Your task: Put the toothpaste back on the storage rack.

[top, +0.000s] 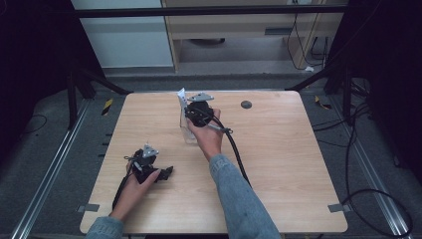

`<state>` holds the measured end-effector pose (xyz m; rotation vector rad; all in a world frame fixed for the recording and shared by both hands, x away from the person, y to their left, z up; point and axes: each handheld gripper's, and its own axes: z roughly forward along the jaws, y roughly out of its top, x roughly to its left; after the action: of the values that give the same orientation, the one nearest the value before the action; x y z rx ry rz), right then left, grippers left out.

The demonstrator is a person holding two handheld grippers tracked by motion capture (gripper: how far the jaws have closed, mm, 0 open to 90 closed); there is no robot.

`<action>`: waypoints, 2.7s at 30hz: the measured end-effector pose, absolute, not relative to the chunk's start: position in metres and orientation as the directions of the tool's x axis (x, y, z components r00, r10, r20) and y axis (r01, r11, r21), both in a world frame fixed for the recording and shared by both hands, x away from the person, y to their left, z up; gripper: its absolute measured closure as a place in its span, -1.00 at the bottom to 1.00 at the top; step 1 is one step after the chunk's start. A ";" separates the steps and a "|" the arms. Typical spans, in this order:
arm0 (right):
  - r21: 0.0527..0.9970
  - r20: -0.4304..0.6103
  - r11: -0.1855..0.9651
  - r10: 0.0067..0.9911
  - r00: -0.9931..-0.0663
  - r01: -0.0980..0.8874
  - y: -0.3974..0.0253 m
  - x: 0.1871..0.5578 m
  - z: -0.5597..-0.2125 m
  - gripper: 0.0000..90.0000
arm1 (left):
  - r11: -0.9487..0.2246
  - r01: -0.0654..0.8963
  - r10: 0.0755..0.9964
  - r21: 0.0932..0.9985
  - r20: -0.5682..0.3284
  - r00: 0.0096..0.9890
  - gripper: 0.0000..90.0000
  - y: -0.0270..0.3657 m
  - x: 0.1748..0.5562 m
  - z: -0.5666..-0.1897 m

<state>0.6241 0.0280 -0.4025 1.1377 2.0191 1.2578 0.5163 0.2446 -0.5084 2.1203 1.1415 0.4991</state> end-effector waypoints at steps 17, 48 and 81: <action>0.882 0.014 0.233 0.856 -0.517 0.409 0.011 0.618 -0.398 0.58 | -0.394 0.582 0.838 0.711 0.018 0.545 -1.00 0.245 0.516 -0.508; 0.829 -0.012 0.319 0.832 -0.555 0.460 -0.027 0.605 -0.389 -0.70 | -0.395 0.581 0.837 0.711 0.019 0.547 -1.00 0.244 0.516 -0.508; 0.831 -0.053 0.327 0.852 -0.520 0.451 -0.096 0.582 -0.391 -0.78 | -0.395 0.581 0.837 0.712 0.019 0.547 -1.00 0.244 0.516 -0.508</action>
<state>0.5823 -0.0963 -0.3910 1.1440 2.1086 1.0877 0.5162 0.2444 -0.5085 2.1213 1.1375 0.4994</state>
